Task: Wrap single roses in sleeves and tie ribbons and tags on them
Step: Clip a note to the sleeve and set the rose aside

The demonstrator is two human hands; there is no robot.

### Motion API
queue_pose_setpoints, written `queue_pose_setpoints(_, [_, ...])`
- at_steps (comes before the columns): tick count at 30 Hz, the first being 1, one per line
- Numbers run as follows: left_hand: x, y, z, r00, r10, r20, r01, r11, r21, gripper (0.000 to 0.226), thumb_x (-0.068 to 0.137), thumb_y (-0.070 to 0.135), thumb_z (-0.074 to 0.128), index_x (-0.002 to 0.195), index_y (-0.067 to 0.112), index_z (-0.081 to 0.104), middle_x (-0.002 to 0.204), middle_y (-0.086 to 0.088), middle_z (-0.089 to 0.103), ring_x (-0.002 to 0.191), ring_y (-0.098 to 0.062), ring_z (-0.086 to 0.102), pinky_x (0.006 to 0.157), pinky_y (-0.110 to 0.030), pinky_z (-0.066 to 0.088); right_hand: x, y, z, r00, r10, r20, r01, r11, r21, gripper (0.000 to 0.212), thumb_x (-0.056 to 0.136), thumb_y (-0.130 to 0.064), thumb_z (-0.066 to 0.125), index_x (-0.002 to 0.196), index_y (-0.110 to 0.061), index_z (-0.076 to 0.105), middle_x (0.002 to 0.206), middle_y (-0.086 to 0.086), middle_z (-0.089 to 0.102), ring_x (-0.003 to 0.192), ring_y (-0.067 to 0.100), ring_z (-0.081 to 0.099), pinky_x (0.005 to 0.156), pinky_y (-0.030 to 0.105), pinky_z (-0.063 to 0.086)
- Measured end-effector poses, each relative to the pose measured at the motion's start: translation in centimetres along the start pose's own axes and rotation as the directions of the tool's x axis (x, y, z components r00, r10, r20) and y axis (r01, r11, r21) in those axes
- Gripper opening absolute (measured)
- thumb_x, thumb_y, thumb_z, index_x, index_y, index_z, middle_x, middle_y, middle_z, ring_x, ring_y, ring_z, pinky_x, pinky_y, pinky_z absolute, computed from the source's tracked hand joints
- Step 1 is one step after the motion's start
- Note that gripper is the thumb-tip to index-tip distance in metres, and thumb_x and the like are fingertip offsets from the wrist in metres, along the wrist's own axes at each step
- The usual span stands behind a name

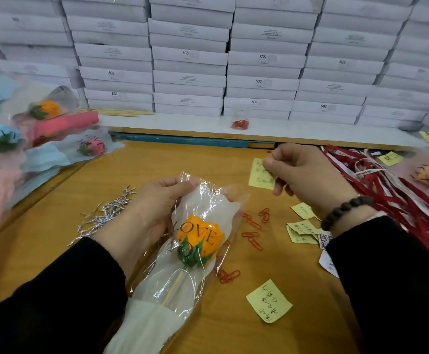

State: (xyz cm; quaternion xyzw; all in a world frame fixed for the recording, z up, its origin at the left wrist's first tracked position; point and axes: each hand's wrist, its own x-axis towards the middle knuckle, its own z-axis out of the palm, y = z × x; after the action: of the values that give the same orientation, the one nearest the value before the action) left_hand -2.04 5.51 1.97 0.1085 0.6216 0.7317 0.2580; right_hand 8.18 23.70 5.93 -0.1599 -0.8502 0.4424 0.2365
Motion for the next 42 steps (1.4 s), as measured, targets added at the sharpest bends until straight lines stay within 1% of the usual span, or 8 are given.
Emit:
queue_pose_setpoints(5, [-0.4, 0.1, 0.2, 1.0, 0.011, -0.003, -0.011, 1.0, -0.01, 0.011, 0.085, 0.007, 0.061, 0.075, 0.003, 0.063, 0.053, -0.003, 0.065, 0.039, -0.011, 0.057, 0.038, -0.017, 0.045, 0.5, -1.8, 3.6, 0.992, 0.022, 0.121, -0.035, 0.994, 0.106, 0.014, 0.096, -0.021, 0.047, 0.087, -0.013, 0.054, 0.045, -0.002, 0.057, 0.033, 0.005, 0.051, 0.037, 0.015, 0.036])
queue_pose_setpoints(10, [-0.3, 0.0, 0.3, 0.999, 0.034, -0.015, -0.034, 0.999, -0.009, 0.013, 0.085, 0.006, 0.062, 0.071, 0.004, 0.064, 0.051, -0.003, 0.063, 0.039, -0.011, 0.055, 0.039, -0.016, 0.044, 1.0, -2.4, 6.1, 0.963, 0.049, 0.265, -0.08, 0.991, 0.109, 0.011, 0.097, -0.007, 0.039, 0.099, -0.018, 0.042, 0.077, 0.01, 0.061, 0.045, 0.011, 0.058, 0.04, 0.018, 0.042])
queue_pose_setpoints(15, [-0.3, -0.1, 0.4, 0.999, 0.043, 0.005, -0.043, 0.999, -0.031, 0.011, 0.084, 0.004, 0.061, 0.074, 0.003, 0.064, 0.054, -0.005, 0.065, 0.041, -0.012, 0.058, 0.04, -0.017, 0.045, 0.7, -1.7, 6.1, 0.952, 0.012, 0.307, -0.066, 0.984, 0.167, 0.024, 0.089, 0.003, 0.051, 0.107, -0.012, 0.043, 0.085, 0.016, 0.063, 0.049, 0.01, 0.058, 0.051, 0.022, 0.051])
queue_pose_setpoints(22, [-0.4, 0.0, 0.4, 0.998, 0.054, 0.031, -0.053, 0.998, -0.021, 0.017, 0.085, 0.005, 0.061, 0.067, 0.004, 0.061, 0.051, -0.004, 0.063, 0.039, -0.011, 0.056, 0.041, -0.016, 0.045, 0.9, -1.2, 6.0, 0.964, 0.033, 0.266, -0.079, 0.983, 0.167, 0.02, 0.085, -0.002, 0.061, 0.104, -0.001, 0.055, 0.083, 0.016, 0.067, 0.053, 0.009, 0.058, 0.055, 0.023, 0.048])
queue_pose_setpoints(27, [-0.4, 0.0, 0.4, 0.999, 0.04, 0.025, -0.04, 0.999, -0.016, 0.013, 0.085, 0.005, 0.061, 0.073, 0.003, 0.063, 0.055, -0.005, 0.065, 0.041, -0.011, 0.057, 0.042, -0.017, 0.047, 1.0, -1.0, 6.2, 0.968, 0.043, 0.247, -0.094, 0.976, 0.198, 0.009, 0.091, -0.011, 0.056, 0.097, -0.009, 0.062, 0.07, 0.006, 0.064, 0.045, 0.0, 0.052, 0.051, 0.018, 0.044])
queue_pose_setpoints(31, [-0.4, 0.1, 0.5, 0.999, 0.033, 0.022, -0.033, 0.999, -0.025, 0.013, 0.086, 0.004, 0.06, 0.074, 0.003, 0.064, 0.056, -0.004, 0.066, 0.041, -0.011, 0.058, 0.04, -0.017, 0.046, 1.1, -0.9, 6.6, 0.966, 0.083, 0.243, -0.125, 0.979, 0.162, 0.021, 0.097, -0.018, 0.046, 0.083, -0.016, 0.062, 0.064, 0.002, 0.061, 0.044, 0.0, 0.049, 0.05, 0.016, 0.042])
queue_pose_setpoints(37, [-0.4, 0.1, 0.5, 1.0, 0.024, 0.005, -0.024, 0.999, -0.026, 0.01, 0.087, 0.004, 0.059, 0.078, 0.002, 0.065, 0.056, -0.004, 0.067, 0.042, -0.01, 0.06, 0.04, -0.017, 0.046, 1.1, -1.1, 6.9, 0.982, 0.055, 0.179, -0.089, 0.978, 0.188, 0.02, 0.09, -0.003, 0.055, 0.102, -0.017, 0.063, 0.076, 0.003, 0.061, 0.052, 0.001, 0.057, 0.046, 0.011, 0.041])
queue_pose_setpoints(42, [0.0, -0.1, 0.4, 0.999, 0.032, -0.023, -0.032, 0.999, -0.01, 0.011, 0.087, 0.004, 0.059, 0.092, -0.002, 0.067, 0.066, -0.009, 0.067, 0.046, -0.013, 0.059, 0.045, -0.02, 0.049, 1.2, -1.4, 6.9, 0.993, 0.048, 0.106, -0.072, 0.968, 0.239, 0.012, 0.087, -0.004, 0.059, 0.086, -0.016, 0.058, 0.075, 0.009, 0.069, 0.052, 0.008, 0.063, 0.048, 0.018, 0.046])
